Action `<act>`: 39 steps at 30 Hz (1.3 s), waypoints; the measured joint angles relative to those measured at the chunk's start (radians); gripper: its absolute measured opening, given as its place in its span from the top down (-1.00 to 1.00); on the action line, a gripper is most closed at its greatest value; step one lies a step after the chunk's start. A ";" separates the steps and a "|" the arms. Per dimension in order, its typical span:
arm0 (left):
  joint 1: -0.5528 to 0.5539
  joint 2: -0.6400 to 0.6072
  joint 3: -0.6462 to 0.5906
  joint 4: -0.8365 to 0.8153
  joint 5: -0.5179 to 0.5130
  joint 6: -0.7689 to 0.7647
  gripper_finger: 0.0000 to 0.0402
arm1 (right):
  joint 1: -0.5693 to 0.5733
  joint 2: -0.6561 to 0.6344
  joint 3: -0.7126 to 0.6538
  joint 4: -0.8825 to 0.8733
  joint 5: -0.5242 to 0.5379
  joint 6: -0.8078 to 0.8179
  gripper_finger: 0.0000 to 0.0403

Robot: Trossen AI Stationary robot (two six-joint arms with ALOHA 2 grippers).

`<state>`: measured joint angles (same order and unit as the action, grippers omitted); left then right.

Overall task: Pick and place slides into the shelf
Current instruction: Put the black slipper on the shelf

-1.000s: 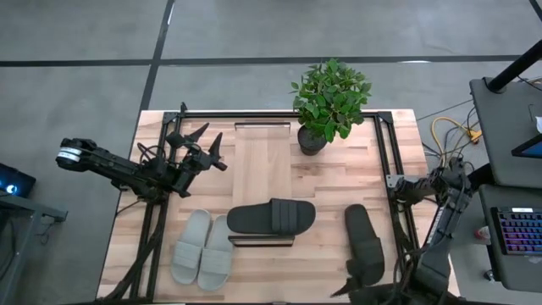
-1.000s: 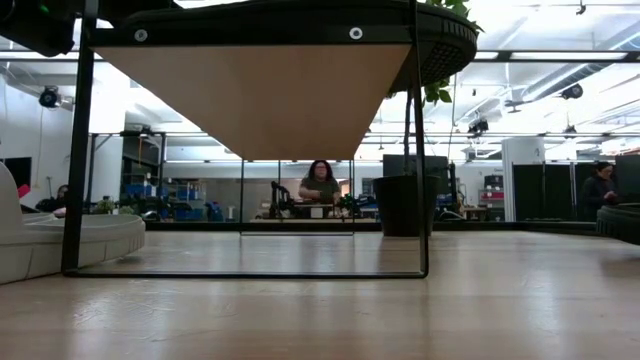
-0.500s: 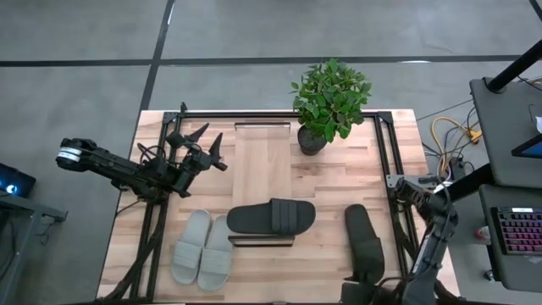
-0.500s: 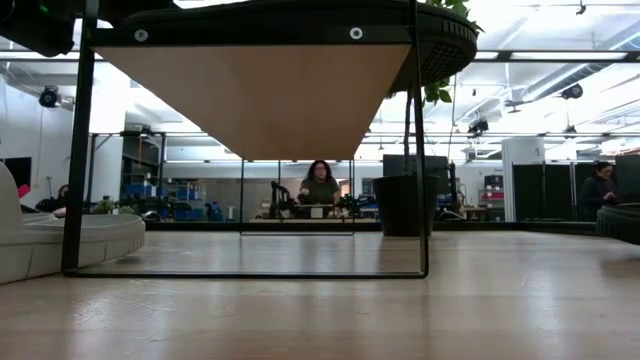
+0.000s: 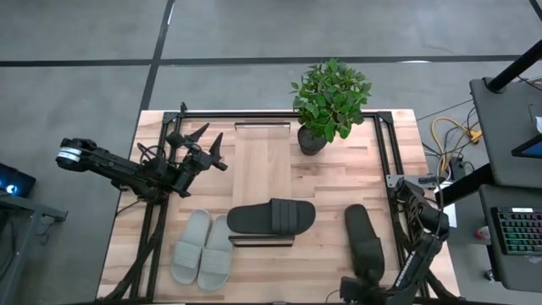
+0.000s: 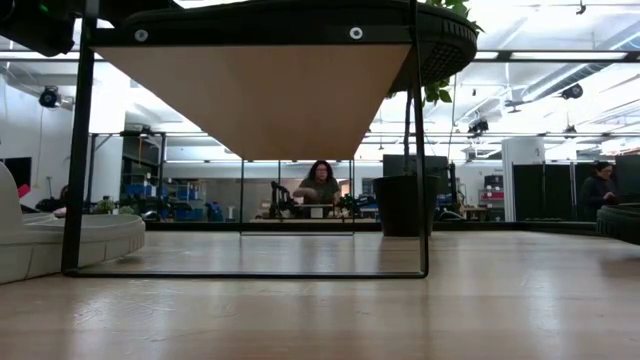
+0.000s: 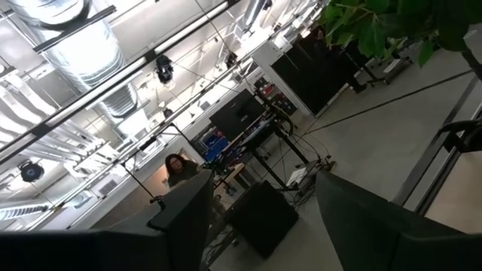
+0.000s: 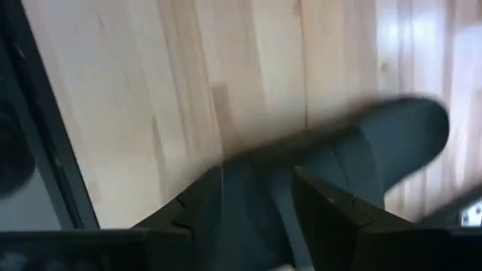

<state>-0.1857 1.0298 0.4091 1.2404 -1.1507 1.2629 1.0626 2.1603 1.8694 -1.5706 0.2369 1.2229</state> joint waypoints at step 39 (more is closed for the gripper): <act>0.000 -0.002 0.000 0.000 -0.001 0.000 -0.09 | 0.052 -0.389 -0.106 0.235 0.464 -0.032 0.94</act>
<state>-0.1860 1.0283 0.4091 1.2404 -1.1515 1.2625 1.1143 1.7711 1.7635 -1.3360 0.7008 1.1904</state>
